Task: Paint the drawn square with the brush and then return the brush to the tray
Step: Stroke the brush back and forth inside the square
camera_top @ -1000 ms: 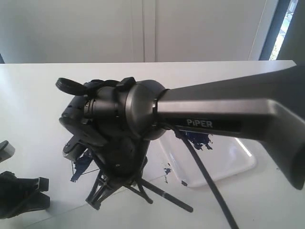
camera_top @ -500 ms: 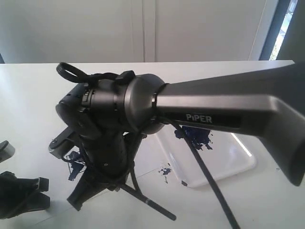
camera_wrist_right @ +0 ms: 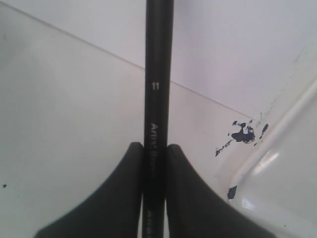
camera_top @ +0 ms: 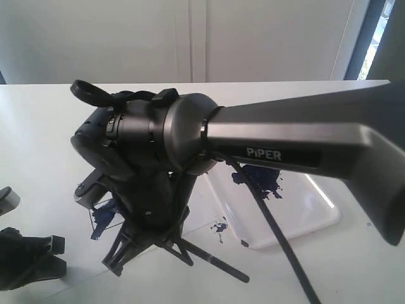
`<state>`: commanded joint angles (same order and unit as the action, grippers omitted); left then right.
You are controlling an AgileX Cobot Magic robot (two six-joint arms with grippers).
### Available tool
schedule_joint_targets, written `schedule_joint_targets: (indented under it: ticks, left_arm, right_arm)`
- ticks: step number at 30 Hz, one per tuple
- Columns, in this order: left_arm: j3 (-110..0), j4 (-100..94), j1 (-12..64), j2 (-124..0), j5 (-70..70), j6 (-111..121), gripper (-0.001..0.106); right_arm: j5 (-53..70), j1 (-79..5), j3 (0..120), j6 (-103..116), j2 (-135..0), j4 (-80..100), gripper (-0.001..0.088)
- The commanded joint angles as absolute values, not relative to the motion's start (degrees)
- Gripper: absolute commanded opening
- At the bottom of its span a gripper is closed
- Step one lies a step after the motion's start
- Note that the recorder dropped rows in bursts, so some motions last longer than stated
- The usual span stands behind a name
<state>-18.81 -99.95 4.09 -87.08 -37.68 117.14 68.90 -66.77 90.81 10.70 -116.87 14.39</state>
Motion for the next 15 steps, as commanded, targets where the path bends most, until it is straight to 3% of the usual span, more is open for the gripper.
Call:
schedule_joint_targets:
  ticks: [15]
  left_arm:
    - [-18.8, -99.9, 4.1, -87.1, -37.7, 117.1, 0.0]
  right_arm:
    - [70.0, -66.1, 90.8, 10.5, -116.9, 13.8, 0.0]
